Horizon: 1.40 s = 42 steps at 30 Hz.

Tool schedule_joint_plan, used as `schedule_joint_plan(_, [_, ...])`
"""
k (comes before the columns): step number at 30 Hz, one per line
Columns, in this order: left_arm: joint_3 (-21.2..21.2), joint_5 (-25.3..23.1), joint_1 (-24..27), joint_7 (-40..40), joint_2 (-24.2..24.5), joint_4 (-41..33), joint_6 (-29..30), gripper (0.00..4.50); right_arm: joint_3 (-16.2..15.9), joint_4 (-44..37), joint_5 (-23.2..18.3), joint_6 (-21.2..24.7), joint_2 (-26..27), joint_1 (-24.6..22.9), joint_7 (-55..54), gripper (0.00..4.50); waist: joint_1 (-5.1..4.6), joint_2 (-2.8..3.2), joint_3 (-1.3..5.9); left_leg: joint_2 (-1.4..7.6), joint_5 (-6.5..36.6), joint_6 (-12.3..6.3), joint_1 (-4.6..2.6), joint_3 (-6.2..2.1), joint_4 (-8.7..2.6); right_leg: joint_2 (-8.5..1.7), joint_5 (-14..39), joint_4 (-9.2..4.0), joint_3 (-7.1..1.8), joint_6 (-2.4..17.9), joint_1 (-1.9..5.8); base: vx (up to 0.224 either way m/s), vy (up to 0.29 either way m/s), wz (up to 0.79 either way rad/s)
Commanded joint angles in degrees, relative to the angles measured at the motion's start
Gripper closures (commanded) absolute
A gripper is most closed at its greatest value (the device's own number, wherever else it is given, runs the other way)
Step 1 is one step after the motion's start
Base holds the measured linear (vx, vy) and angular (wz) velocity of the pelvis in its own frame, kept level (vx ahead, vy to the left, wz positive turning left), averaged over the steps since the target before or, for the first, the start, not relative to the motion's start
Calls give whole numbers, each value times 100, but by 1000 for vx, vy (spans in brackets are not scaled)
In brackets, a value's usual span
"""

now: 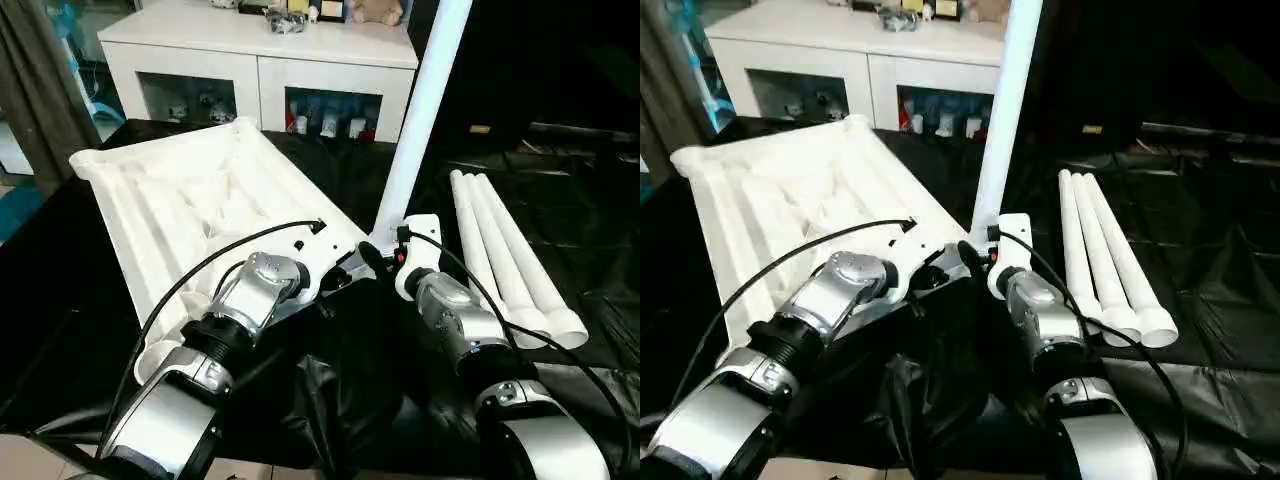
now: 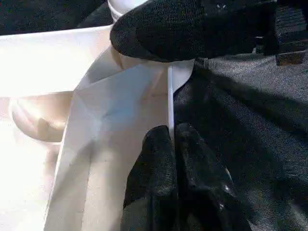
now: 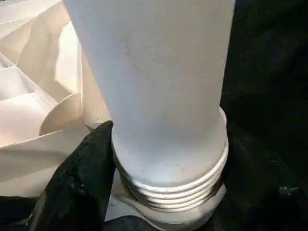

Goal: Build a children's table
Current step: Insert table leg to table base

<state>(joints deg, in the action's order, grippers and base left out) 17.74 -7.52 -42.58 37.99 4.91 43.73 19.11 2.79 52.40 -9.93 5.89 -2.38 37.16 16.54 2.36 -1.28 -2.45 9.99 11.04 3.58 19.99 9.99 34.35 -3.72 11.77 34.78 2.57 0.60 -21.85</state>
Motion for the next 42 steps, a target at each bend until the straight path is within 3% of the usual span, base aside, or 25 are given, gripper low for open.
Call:
schedule_joint_plan(1, [79,-50,-120,-42,-135,112,-97,450,-136,577,128,231,242,-125,86,166,-17,56,206,283,2681,73,-89,-201,-538,-492,2887,-647,-210,846,30,0,0,0])
schedule_joint_plan(6, [79,-55,-139,-24,-113,177,-151,450,-106,688,133,136,259,-31,125,166,-39,53,195,282,2851,62,-106,-226,-547,-504,3324,-715,-184,668,-4,0,0,0])
schedule_joint_plan(8, [79,-53,-133,4,-102,177,-174,450,-95,699,124,114,263,-8,204,166,-40,70,218,301,2749,60,-80,-232,-580,-505,3055,-698,-182,714,34,0,0,0])
schedule_joint_plan(9, [75,-58,-134,19,-101,186,-190,450,-83,720,116,93,264,10,257,110,-39,69,215,314,2682,56,-62,-219,-601,-501,2753,-683,-192,810,38,0,0,0])
schedule_joint_plan(14, [104,-48,-63,209,-29,105,-346,450,-88,721,146,-34,244,83,442,62,-51,72,199,310,2817,60,-72,-220,-606,-515,2854,-696,-194,844,23,0,0,0])
schedule_joint_plan(18, [169,-19,81,512,144,-84,-588,450,-162,389,152,-83,73,21,753,51,-47,64,203,317,2746,28,-50,-219,-617,-525,2812,-690,-211,838,35,0,0,0])
schedule_joint_plan(21, [210,-3,228,786,330,-267,-732,450,-257,-94,174,-17,-200,-174,1202,51,-17,64,205,340,2547,-23,-41,-195,-626,-517,2457,-666,-236,938,54,0,0,0])
schedule_joint_plan(25, [248,31,325,1030,463,-397,-863,450,-345,-489,181,63,-415,-352,1535,51,15,58,233,342,2006,-147,-5,-141,-610,-511,1819,-598,-259,1133,103,0,0,0])
schedule_joint_plan(29, [340,180,565,1687,752,-732,-1165,450,-568,-1474,130,308,-949,-813,2299,51,82,66,281,356,1507,-288,-13,-96,-563,-493,1029,-514,-281,1275,140,66,-20,6])
schedule_joint_plan(32, [406,287,750,2164,961,-1031,-1317,450,-767,-2280,35,526,-1399,-1202,2987,51,164,54,346,360,621,-567,14,-83,-484,-467,-437,-338,-264,1539,231,87,-12,5])
schedule_joint_plan(34, [435,304,818,2384,1088,-1103,-1446,450,-1040,-2934,-57,553,-1796,-1530,3720,51,198,51,398,334,7,-922,18,-63,-397,-447,-1580,-221,-259,1723,255,76,-5,5])
schedule_joint_plan(36, [453,329,844,2519,1157,-1113,-1504,450,-1140,-3249,-174,659,-2026,-1693,4095,51,254,45,402,324,-311,-1147,72,-48,-353,-429,-2065,-168,-236,1784,260,26,-2,1])
schedule_joint_plan(39, [444,384,872,2625,1201,-1165,-1552,450,-1079,-3386,-292,746,-2095,-1730,4214,51,287,43,360,362,158,-1017,62,-46,-394,-461,-1192,-244,-219,1755,242,0,0,0])
schedule_joint_plan(42, [452,436,944,2853,1285,-1320,-1498,450,-1021,-3546,-372,817,-2154,-1762,4309,51,275,46,310,386,760,-661,35,-53,-454,-473,12,-345,-236,1620,220,0,0,0])
